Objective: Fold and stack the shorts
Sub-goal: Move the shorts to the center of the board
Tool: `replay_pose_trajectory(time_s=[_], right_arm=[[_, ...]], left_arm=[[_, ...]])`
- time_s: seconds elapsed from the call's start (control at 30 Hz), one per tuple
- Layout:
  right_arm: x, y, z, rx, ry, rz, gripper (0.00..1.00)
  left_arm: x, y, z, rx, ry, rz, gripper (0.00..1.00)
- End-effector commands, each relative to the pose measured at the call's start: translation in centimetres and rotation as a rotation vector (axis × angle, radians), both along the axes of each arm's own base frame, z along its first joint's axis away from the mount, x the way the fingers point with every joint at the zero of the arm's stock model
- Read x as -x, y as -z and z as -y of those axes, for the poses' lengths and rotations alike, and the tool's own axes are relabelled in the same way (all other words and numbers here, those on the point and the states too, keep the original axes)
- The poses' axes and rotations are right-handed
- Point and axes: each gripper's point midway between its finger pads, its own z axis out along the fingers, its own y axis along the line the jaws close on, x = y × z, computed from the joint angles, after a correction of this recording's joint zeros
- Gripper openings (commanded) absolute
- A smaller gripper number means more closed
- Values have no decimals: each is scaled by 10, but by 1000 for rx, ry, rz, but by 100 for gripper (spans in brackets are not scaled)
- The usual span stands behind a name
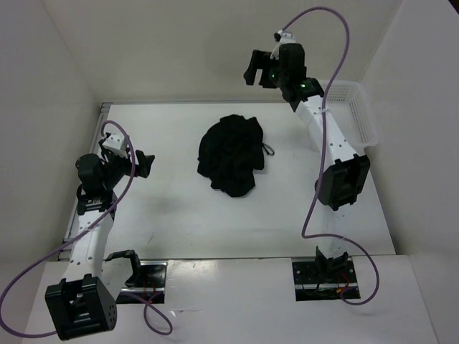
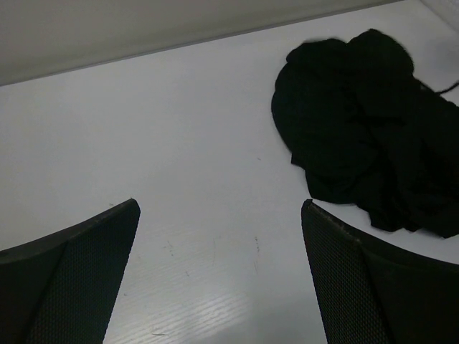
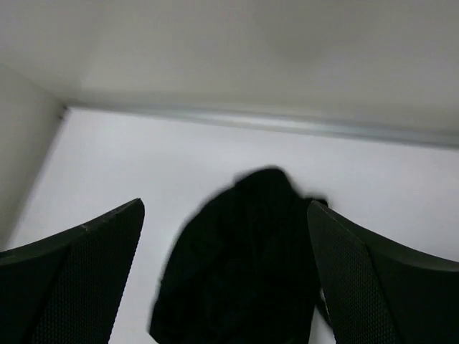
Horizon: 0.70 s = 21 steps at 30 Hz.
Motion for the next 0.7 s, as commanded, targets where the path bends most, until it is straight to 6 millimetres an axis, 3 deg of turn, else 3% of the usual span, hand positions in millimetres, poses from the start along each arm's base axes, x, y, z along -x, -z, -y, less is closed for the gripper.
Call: replay_pose_trajectory(time_s=[0.0, 0.03, 0.07, 0.13, 0.17, 0.2, 0.27, 0.33, 0.43, 0.57, 0.67], right_arm=[[4, 32, 14, 149, 9, -27, 99], [11, 34, 17, 171, 3, -28, 99], [18, 63, 17, 205, -28, -85, 99], [35, 78, 18, 272, -99, -98, 99], [49, 113, 17, 303, -152, -165, 99], [61, 125, 11, 302, -220, -187, 99], [89, 160, 13, 318, -275, -266, 94], [104, 179, 15, 316, -298, -308, 85], [130, 225, 29, 386, -319, -381, 78], [127, 246, 39, 401, -277, -392, 73], [113, 249, 54, 348, -218, -411, 73]], left_arm=[[-4, -31, 5, -22, 49, 100, 100], [-2, -34, 6, -24, 49, 109, 100], [-1, -23, 6, -18, 49, 85, 100], [2, -22, 8, -17, 58, 87, 100], [3, -14, 10, -12, 67, 71, 100], [4, -9, 10, -10, 67, 66, 100], [6, -7, 10, -10, 67, 65, 100], [9, -5, 12, -8, 76, 64, 100], [9, -3, 13, -6, 76, 55, 100], [13, 3, 15, 1, 85, 36, 100], [13, 8, 15, 7, 85, 16, 100]])
